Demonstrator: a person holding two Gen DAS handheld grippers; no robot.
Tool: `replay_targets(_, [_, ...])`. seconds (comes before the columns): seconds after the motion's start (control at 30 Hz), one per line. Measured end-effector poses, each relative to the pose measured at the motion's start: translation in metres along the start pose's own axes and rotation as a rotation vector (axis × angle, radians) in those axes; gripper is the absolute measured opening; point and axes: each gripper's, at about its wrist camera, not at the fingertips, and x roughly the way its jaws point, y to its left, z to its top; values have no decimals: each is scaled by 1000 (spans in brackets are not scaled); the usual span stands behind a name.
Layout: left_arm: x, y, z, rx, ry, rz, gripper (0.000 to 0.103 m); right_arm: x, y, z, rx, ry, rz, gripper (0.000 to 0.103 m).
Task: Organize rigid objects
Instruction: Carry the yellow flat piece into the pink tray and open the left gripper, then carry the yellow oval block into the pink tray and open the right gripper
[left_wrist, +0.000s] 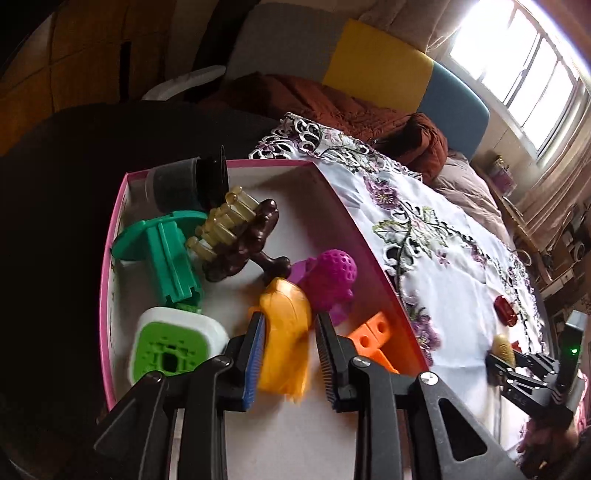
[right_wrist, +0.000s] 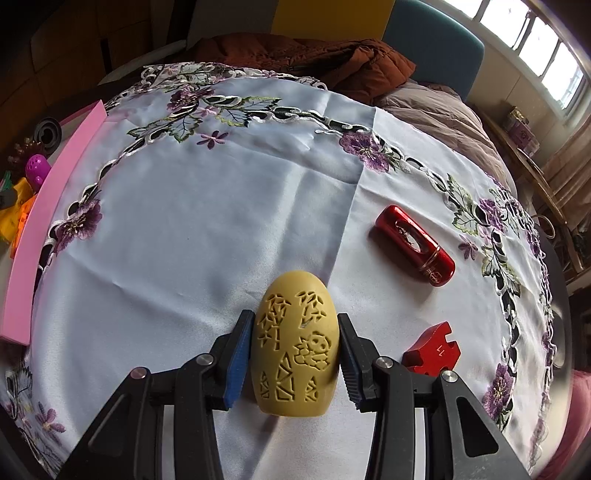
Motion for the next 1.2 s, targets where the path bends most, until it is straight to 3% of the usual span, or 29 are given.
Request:
replay_targets(0.27, [-17,-5,-4,47,-53,30,30,0,1,0,-1,0,-2,44])
replay_targets(0.57, [-62,-14,-30,72,-117,46,31,0,3,0,-17,-4,-17,44])
replay_targets(1.2, [-87,-8,-58,76,-109,56,31,-3,6,1,-9,-6,-42,44])
